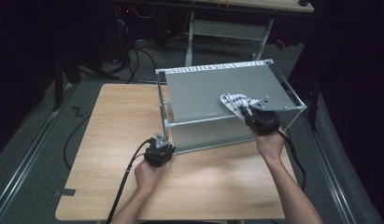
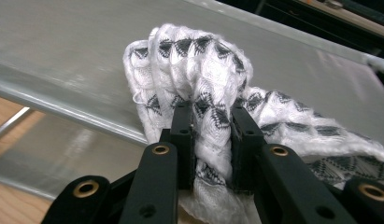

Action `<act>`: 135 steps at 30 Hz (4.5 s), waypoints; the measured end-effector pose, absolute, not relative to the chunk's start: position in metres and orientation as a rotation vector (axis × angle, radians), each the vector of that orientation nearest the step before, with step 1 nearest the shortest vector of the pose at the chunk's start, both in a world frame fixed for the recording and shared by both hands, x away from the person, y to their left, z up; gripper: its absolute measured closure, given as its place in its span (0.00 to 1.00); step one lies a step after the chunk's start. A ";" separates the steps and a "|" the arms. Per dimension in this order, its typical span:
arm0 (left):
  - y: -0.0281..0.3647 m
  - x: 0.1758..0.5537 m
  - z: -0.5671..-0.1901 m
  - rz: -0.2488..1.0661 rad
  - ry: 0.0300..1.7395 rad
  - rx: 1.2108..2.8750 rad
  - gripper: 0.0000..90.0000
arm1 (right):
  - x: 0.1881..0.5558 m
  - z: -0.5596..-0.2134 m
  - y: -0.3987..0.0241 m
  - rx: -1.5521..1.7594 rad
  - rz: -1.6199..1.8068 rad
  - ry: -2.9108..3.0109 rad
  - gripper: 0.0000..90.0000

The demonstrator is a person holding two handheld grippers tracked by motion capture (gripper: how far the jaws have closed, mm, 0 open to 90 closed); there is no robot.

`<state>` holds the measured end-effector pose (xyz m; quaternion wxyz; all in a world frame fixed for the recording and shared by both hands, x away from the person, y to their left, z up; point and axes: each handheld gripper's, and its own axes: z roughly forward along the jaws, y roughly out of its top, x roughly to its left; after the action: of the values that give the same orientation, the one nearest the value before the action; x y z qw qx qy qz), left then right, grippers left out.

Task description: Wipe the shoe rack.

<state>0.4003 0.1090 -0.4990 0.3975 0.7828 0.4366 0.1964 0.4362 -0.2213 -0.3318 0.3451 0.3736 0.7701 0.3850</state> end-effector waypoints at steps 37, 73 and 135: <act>0.103 0.399 -0.503 0.513 1.113 1.944 0.88 | 0.419 -0.334 -0.144 0.789 1.167 2.169 0.78; 0.104 0.400 -0.503 0.502 1.106 1.947 0.88 | 0.443 -0.330 -0.222 0.998 1.008 2.015 0.83; 0.104 0.399 -0.503 0.501 1.107 1.948 0.88 | 0.420 -0.331 -0.140 0.759 1.133 2.179 0.84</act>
<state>0.3989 0.1040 -0.5030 0.4106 0.7737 0.4396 0.1992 0.4203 -0.1399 -0.3307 0.2816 0.2834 0.8133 0.4230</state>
